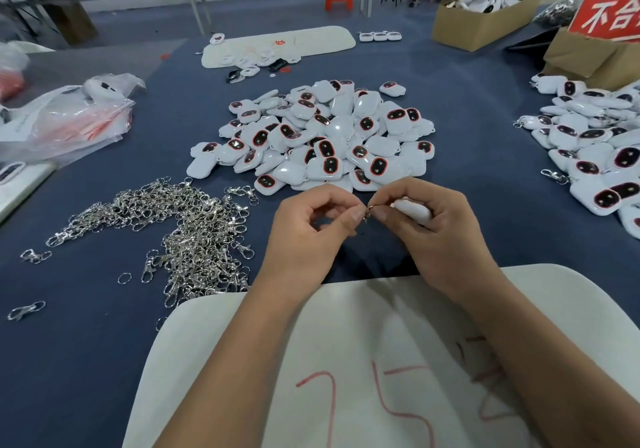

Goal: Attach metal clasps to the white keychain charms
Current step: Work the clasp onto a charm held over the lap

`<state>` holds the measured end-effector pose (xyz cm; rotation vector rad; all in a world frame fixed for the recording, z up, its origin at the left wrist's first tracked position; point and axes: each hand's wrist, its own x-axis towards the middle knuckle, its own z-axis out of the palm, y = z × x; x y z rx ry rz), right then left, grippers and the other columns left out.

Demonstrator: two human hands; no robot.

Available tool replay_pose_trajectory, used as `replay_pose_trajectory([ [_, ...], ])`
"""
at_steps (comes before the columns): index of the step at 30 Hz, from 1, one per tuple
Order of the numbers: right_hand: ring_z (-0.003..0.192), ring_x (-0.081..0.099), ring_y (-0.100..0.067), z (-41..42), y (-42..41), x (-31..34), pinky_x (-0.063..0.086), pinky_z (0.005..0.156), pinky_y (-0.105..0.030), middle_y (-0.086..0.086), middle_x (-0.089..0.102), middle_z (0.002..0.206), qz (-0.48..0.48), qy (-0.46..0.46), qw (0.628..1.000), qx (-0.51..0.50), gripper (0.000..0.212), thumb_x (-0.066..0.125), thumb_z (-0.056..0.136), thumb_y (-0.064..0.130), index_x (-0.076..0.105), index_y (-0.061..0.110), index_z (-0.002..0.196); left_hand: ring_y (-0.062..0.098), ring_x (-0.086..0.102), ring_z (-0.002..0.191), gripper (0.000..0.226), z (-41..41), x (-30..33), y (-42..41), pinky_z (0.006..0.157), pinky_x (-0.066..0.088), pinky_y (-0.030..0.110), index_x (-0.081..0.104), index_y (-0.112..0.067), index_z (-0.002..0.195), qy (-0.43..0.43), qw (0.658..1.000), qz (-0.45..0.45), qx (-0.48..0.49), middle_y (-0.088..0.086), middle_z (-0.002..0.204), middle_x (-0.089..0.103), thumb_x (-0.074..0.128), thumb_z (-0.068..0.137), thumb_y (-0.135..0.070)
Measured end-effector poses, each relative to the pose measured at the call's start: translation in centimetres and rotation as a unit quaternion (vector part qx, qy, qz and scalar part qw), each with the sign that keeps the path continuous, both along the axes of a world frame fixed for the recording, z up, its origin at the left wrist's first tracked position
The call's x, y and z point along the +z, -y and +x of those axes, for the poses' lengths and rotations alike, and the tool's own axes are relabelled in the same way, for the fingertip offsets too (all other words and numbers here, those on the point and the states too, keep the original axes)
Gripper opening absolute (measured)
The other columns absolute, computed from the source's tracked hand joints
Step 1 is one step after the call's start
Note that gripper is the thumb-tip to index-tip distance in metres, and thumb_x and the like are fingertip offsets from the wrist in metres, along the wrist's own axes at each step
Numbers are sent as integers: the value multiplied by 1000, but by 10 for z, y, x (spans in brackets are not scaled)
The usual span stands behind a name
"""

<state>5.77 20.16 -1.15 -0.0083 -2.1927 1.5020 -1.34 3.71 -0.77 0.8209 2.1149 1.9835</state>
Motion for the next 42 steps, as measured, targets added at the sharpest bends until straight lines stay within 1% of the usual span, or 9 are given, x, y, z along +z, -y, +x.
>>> replay_pose_trajectory([
  [3, 59, 48, -8, 0, -4, 0, 40, 53, -18, 6, 62, 72, -86, 30, 994, 54, 16, 72, 97, 7, 73, 20, 88, 16, 60, 71, 4, 0, 2, 1, 72, 57, 40, 74, -13, 87, -6, 1000, 6, -24, 16, 82, 67, 69, 87, -15],
  [6, 58, 46, -11, 0, -6, -1, 37, 47, -20, 1, 57, 70, -123, 51, 989, 69, 12, 71, 95, 12, 73, 21, 87, 17, 57, 70, 4, 0, 2, 2, 67, 54, 25, 73, -14, 87, -4, 999, 17, -39, 21, 81, 64, 69, 88, -13],
  [9, 57, 48, -12, -1, -7, -2, 37, 46, -22, 4, 57, 69, -115, 62, 988, 77, 16, 70, 98, 7, 73, 19, 88, 12, 58, 70, 5, 1, 1, 2, 67, 54, 25, 72, -11, 88, 1, 998, 19, -61, 20, 80, 65, 69, 90, -8],
  [12, 59, 49, -12, 0, -8, -1, 38, 47, -22, 3, 57, 69, -120, 72, 987, 80, 15, 70, 99, 7, 73, 18, 88, 8, 60, 70, 8, 0, 1, 1, 67, 54, 22, 72, -10, 88, 7, 997, 23, -70, 11, 76, 66, 68, 92, -5],
  [17, 57, 48, -12, 0, -7, 0, 36, 46, -22, 6, 56, 69, -122, 79, 987, 74, 12, 71, 98, 7, 72, 14, 89, 8, 62, 71, 8, 0, -2, 0, 68, 54, 23, 71, -8, 91, 23, 997, 12, -74, -4, 74, 67, 64, 96, -6],
  [23, 60, 47, -15, 1, -7, 1, 34, 45, -23, -5, 55, 68, -144, 91, 982, 82, 8, 70, 98, 9, 72, 8, 90, 7, 63, 72, 15, 1, -1, 0, 70, 54, 21, 71, -11, 93, 26, 997, 16, -74, -6, 74, 69, 62, 98, -1],
  [29, 59, 46, -12, 0, -8, 2, 32, 46, -20, -5, 53, 68, -184, 108, 971, 104, 10, 68, 98, 8, 69, 2, 91, 6, 63, 69, 23, 2, 1, -2, 69, 52, 17, 71, -16, 90, 21, 997, 26, -67, -6, 71, 68, 63, 95, 5],
  [33, 59, 47, -12, 0, -9, 1, 31, 45, -21, -7, 53, 70, -195, 109, 968, 116, 13, 69, 97, 10, 68, -1, 92, 8, 62, 66, 17, 4, 1, -2, 68, 51, 18, 72, -11, 91, 8, 998, 23, -53, -4, 69, 67, 65, 94, 4],
  [42, 57, 48, -11, 0, -7, 1, 34, 45, -19, -5, 55, 68, -197, 105, 968, 117, 11, 66, 100, 4, 67, 2, 88, 10, 61, 67, 15, 5, 3, -3, 69, 51, 19, 72, -7, 90, 2, 998, 27, -49, -3, 70, 67, 62, 96, 4],
])
